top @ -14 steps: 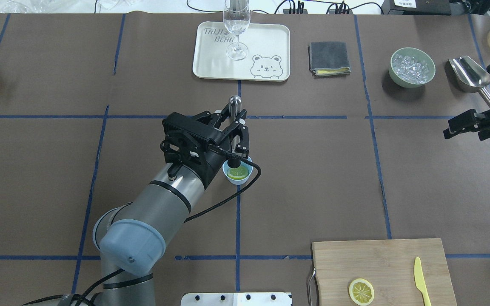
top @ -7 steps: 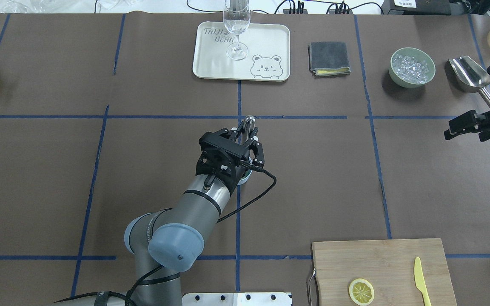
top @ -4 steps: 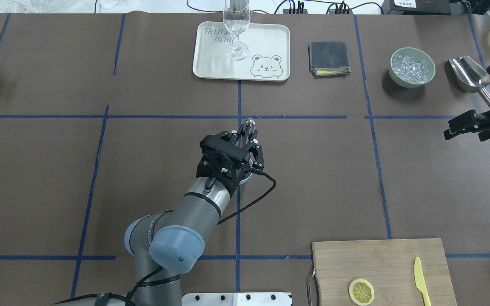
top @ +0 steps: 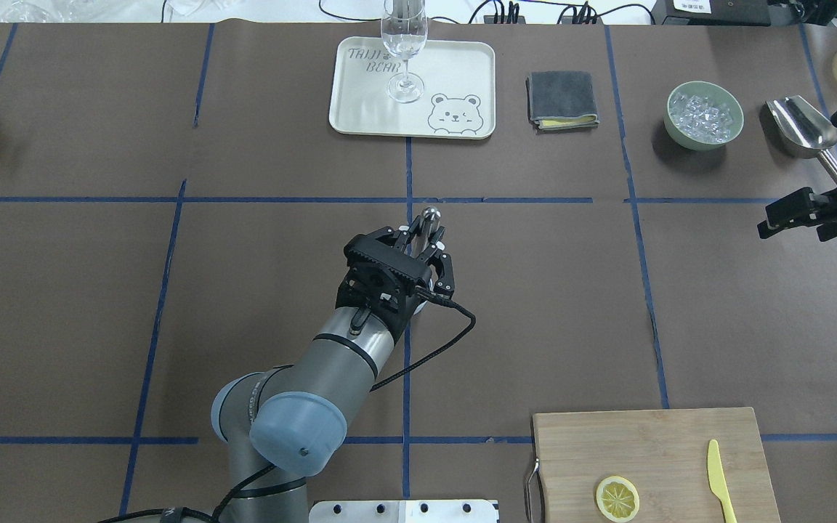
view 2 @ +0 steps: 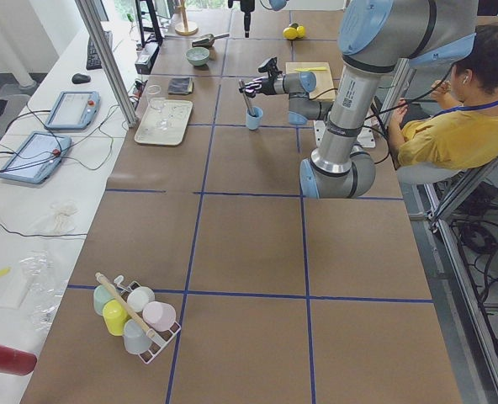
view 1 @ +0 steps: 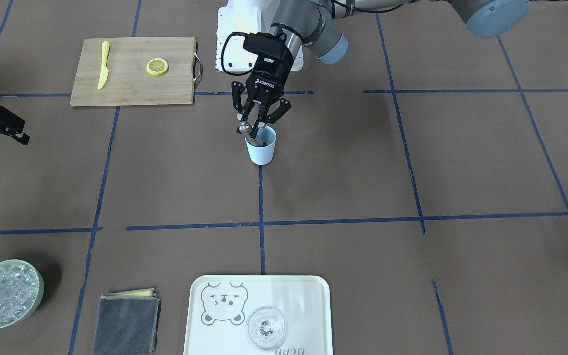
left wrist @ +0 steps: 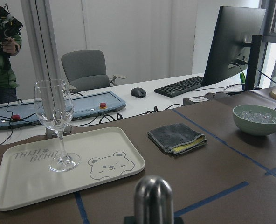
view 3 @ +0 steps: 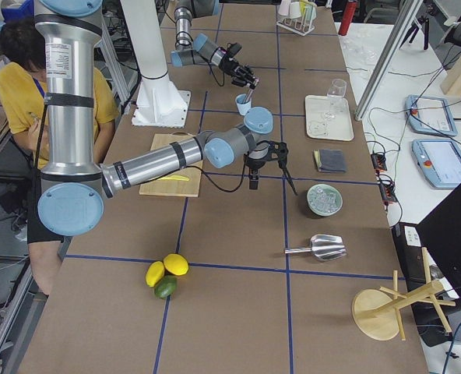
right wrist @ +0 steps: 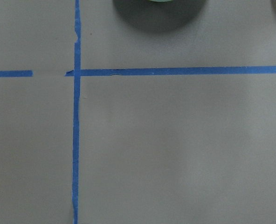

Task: Squeeze lemon into cup
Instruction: 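Press the muddler down into the cup onto the lemon slice with the left gripper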

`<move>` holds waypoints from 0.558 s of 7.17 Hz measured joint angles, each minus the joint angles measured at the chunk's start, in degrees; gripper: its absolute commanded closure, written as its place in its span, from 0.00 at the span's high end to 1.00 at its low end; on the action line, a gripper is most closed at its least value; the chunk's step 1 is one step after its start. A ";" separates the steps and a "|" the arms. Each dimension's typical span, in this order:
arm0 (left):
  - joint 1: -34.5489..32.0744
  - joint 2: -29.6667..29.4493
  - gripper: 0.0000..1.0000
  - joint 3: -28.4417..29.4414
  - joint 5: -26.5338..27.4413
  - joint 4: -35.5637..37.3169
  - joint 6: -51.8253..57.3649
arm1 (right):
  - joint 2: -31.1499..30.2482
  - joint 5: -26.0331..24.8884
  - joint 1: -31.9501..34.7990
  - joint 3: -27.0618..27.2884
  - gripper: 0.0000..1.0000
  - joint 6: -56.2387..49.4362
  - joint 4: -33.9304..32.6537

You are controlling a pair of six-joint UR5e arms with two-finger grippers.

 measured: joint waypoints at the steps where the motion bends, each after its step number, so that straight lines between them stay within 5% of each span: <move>1: -0.31 -0.19 0.00 -2.88 -0.17 0.10 3.82 | 0.01 0.02 0.00 0.05 1.00 0.13 0.00; 4: -7.41 -0.24 0.00 -9.32 -6.97 1.52 7.37 | 0.00 0.08 0.02 0.12 1.00 0.30 0.00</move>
